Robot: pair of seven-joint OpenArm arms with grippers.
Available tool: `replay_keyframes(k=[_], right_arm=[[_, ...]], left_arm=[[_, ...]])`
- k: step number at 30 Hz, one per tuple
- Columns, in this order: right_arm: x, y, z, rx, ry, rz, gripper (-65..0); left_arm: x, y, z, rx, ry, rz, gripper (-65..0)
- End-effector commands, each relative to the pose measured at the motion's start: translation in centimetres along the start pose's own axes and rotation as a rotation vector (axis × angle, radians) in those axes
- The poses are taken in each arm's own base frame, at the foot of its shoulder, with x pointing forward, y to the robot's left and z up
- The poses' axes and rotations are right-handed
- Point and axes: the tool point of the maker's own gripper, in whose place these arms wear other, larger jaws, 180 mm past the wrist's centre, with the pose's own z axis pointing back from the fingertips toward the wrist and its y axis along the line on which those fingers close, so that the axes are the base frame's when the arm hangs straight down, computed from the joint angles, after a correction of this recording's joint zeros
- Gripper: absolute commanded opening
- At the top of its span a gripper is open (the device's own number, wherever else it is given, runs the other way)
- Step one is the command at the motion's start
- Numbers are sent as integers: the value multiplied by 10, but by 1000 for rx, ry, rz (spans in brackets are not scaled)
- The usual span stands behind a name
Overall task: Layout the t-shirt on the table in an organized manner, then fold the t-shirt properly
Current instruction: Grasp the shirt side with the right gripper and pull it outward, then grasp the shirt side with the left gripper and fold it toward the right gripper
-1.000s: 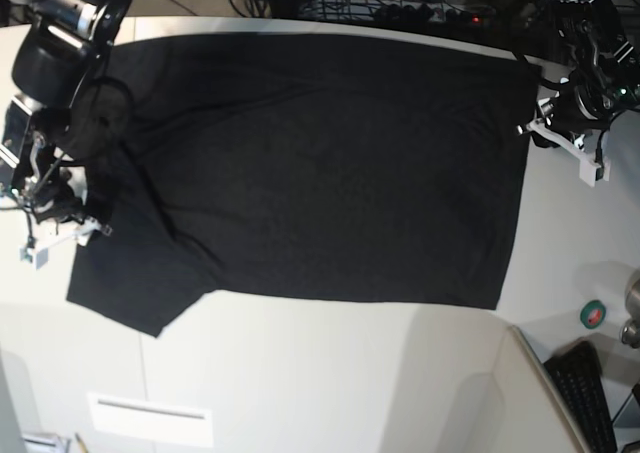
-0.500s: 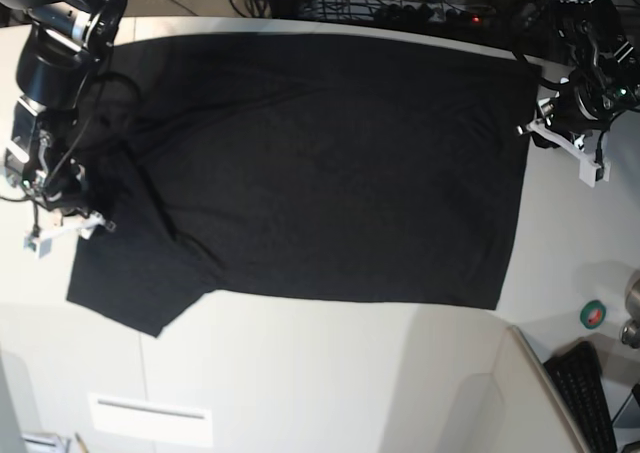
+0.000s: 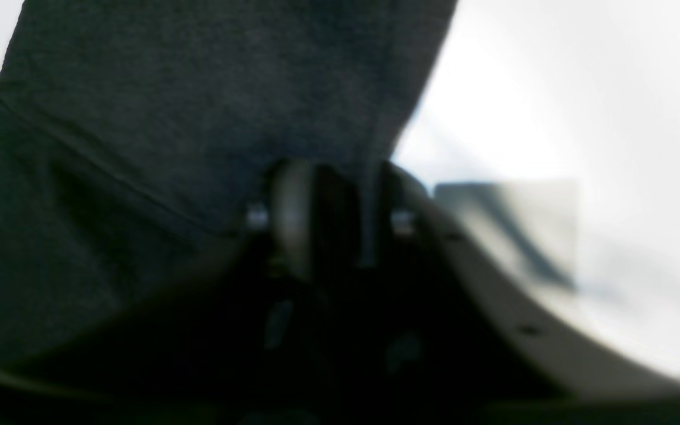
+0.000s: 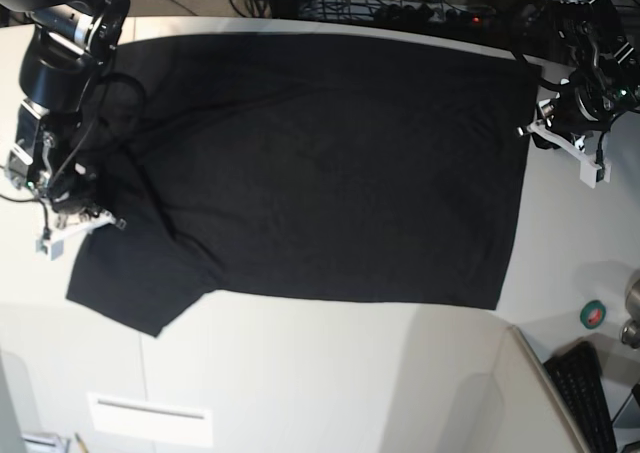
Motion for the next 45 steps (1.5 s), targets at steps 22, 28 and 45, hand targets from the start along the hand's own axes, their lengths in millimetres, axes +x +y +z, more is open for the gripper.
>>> replay_keyframes(k=[22, 28, 45], right_arm=[[51, 17, 66, -19, -229, 146, -650], [47, 23, 73, 11, -216, 207, -650], [51, 24, 74, 14, -222, 214, -650]], left_arm=[[123, -21, -56, -107, -83, 108, -374], [124, -14, -83, -43, -139, 227, -367], [104, -41, -110, -70, -47, 175, -438]])
